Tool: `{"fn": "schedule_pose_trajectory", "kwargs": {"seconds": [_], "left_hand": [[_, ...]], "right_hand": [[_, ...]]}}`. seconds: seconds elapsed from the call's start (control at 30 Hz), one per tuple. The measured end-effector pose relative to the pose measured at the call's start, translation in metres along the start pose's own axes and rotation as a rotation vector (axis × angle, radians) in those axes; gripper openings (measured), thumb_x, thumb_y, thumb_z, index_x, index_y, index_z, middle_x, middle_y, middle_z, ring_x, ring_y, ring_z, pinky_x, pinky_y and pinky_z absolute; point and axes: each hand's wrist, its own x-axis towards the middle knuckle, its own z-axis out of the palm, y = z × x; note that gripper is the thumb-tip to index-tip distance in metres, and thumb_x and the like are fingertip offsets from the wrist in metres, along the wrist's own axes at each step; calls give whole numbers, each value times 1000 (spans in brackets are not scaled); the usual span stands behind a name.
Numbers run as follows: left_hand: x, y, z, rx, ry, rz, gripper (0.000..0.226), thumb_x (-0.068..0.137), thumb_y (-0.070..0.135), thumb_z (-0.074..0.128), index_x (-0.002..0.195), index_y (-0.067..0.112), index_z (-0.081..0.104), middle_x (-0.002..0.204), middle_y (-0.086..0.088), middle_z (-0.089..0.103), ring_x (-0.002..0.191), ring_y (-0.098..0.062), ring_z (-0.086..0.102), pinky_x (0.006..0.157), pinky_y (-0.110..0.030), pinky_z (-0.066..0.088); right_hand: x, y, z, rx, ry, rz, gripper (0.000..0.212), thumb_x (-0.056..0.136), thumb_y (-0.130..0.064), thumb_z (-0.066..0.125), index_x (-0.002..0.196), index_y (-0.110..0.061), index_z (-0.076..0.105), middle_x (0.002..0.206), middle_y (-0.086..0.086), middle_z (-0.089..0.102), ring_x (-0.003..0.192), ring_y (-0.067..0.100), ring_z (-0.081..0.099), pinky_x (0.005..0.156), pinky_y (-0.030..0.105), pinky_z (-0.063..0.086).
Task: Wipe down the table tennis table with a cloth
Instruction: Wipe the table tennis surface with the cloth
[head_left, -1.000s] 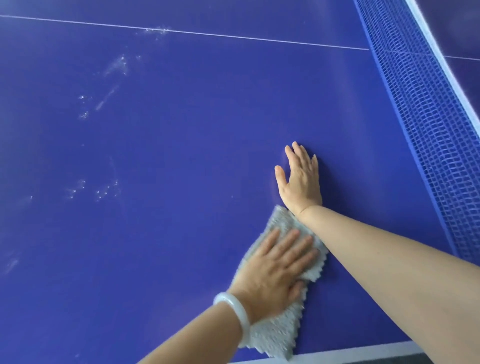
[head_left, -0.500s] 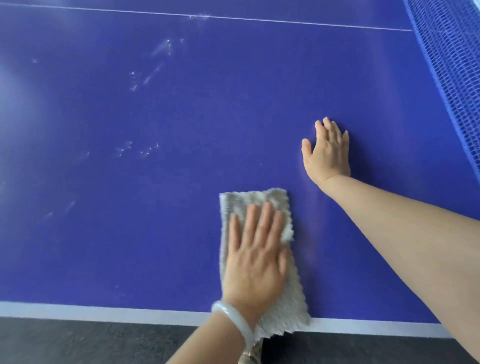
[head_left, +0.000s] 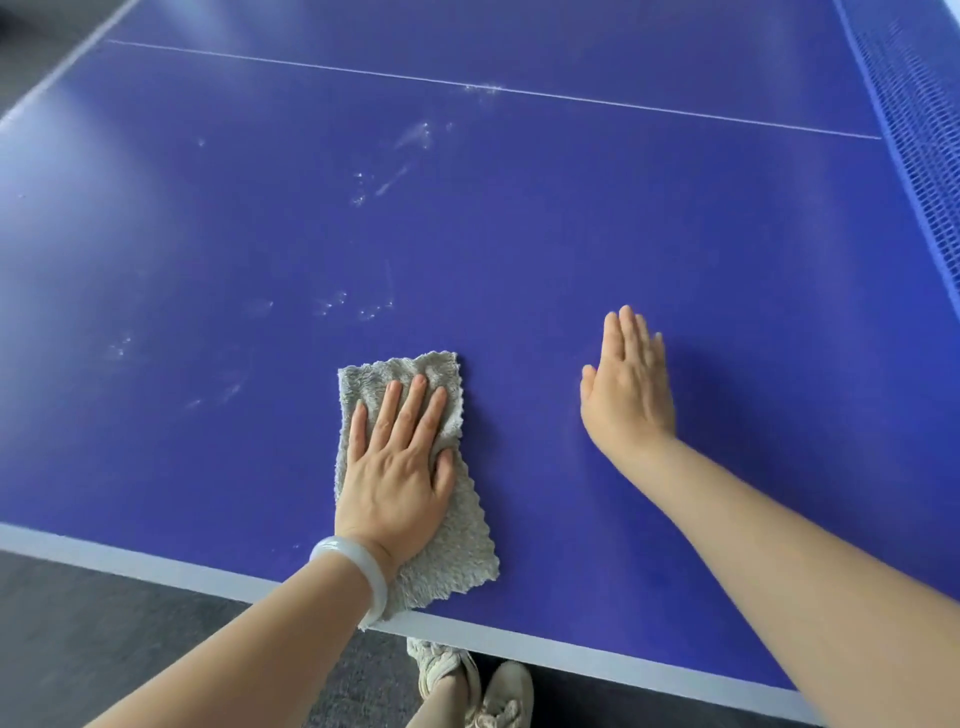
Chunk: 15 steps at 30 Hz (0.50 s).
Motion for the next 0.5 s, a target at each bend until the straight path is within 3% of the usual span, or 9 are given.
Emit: {"fn": "schedule_pose_trajectory", "kwargs": {"seconds": [0.1, 0.2, 0.5], "left_hand": [[0, 1, -4, 8, -47, -12, 65, 94, 47, 16, 157, 31, 12, 164, 10, -2, 151, -13, -10, 123, -45, -2], [1, 1, -3, 10, -62, -7, 65, 95, 48, 15, 157, 30, 8, 163, 10, -6, 150, -13, -14, 123, -45, -4], [3, -2, 0, -15, -64, 32, 64, 98, 44, 20, 157, 27, 4, 164, 7, -7, 150, -17, -17, 122, -47, -5]], "right_hand": [[-36, -63, 14, 187, -72, 93, 63, 105, -24, 36, 157, -3, 6, 166, 14, -1, 154, 26, -3, 125, 42, -4], [-48, -92, 26, 238, -34, 198, 61, 104, -24, 32, 157, -4, 9, 166, 14, 0, 154, 25, -4, 124, 43, -6], [-47, -99, 33, 98, -5, 231, 74, 99, -44, 38, 156, -1, 17, 165, 18, 11, 153, 30, 7, 124, 49, 3]]}}
